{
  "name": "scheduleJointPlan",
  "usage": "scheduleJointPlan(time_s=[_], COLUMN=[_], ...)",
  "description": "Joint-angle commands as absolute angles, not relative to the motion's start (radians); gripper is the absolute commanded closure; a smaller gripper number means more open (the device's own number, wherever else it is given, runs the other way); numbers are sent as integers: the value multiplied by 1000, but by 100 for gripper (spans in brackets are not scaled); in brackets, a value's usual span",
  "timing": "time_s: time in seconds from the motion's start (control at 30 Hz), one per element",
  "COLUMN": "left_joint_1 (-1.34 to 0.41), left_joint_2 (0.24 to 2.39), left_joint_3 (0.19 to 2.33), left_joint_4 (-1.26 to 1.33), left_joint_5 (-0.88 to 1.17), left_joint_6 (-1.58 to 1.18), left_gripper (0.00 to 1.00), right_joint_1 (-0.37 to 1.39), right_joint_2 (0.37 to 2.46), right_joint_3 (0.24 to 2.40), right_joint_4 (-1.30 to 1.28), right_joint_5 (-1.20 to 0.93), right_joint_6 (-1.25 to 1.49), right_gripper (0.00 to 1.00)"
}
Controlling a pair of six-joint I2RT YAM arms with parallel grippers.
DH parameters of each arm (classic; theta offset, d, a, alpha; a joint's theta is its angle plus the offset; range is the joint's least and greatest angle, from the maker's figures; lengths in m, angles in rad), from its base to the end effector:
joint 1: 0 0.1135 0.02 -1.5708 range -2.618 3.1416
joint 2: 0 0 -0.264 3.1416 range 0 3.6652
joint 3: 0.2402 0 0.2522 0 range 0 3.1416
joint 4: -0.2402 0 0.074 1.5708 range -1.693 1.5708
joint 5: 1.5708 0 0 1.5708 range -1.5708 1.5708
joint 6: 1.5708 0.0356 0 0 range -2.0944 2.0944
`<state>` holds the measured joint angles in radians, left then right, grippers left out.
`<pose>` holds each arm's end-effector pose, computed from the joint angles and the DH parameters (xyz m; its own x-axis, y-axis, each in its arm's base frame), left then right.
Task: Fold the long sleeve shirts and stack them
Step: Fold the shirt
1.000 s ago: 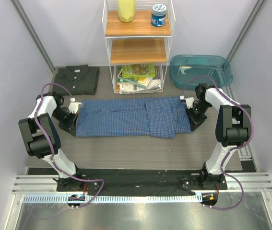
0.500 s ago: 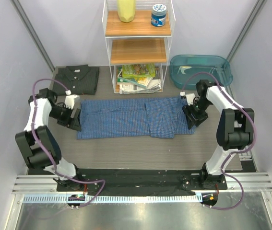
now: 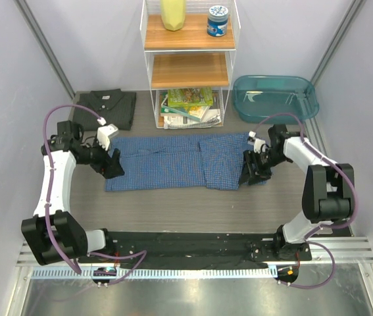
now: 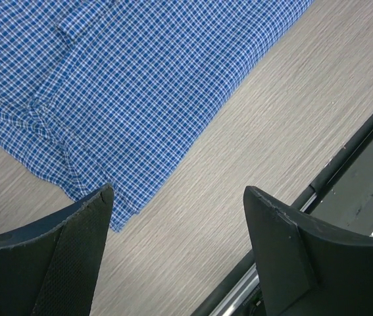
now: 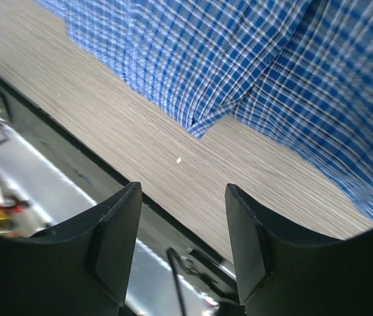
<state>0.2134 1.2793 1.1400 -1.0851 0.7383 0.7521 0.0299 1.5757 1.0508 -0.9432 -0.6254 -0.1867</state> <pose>0.2290 0.0251 0.2974 -0.6257 0.3814 -0.6804 0.6767 0.6993 -0.2303 0.2731 0.0290 0.2043 -0.9614 -0.1793 -0.2088 -0.2673 0.7890 0.5532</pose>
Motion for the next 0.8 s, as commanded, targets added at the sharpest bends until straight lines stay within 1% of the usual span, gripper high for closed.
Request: scheduleJointPlan(time_s=[0.0, 0.03, 0.13, 0.33, 0.47, 0.57, 0.67, 0.77], left_joint_1=[207, 207, 206, 204, 201, 195, 193, 192], left_joint_2=[1244, 1243, 1244, 1261, 1272, 1278, 1278, 1272], left_joint_3=[1141, 1140, 1140, 1140, 1146, 1147, 1150, 1150], left_joint_4=[-1040, -1037, -1039, -1031, -1026, -1025, -1032, -1034], left_joint_5=[787, 785, 781, 776, 784, 782, 781, 778], left_joint_6=[733, 732, 733, 733, 729, 732, 738, 739], left_gripper=[20, 19, 20, 19, 19, 19, 19, 19], right_joint_1=[58, 67, 109, 129, 129, 123, 124, 127], right_joint_2=[1575, 1577, 1607, 1654, 1664, 1661, 1634, 1651], right_joint_3=[999, 979, 956, 894, 905, 917, 914, 908], right_joint_4=[-744, -701, -678, -589, -594, -652, -652, -657], right_joint_5=[-727, -716, -692, -687, -686, -660, -628, -571], right_joint_6=[-11, -3, 38, 98, 98, 95, 110, 135], right_gripper=[40, 40, 40, 40, 43, 43, 41, 38])
